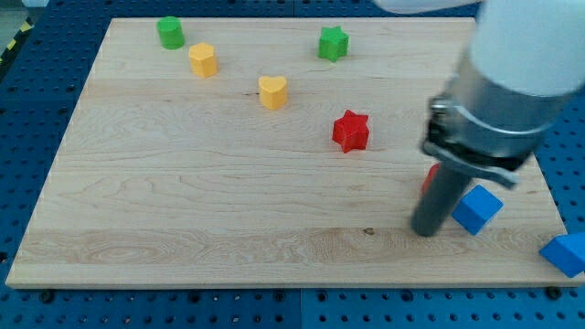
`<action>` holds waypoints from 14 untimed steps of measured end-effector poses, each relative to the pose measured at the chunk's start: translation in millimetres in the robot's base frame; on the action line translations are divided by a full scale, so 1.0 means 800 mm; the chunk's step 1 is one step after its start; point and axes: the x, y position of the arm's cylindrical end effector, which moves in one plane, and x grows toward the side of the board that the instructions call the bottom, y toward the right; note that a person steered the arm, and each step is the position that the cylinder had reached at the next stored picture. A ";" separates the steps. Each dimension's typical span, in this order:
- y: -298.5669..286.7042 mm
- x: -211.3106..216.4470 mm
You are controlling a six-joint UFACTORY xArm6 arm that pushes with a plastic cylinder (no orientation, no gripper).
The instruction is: Move the red circle to the top left of cube
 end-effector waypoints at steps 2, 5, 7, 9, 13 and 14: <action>-0.088 -0.039; 0.003 -0.037; 0.055 -0.068; 0.072 -0.119; 0.230 -0.090; 0.197 -0.090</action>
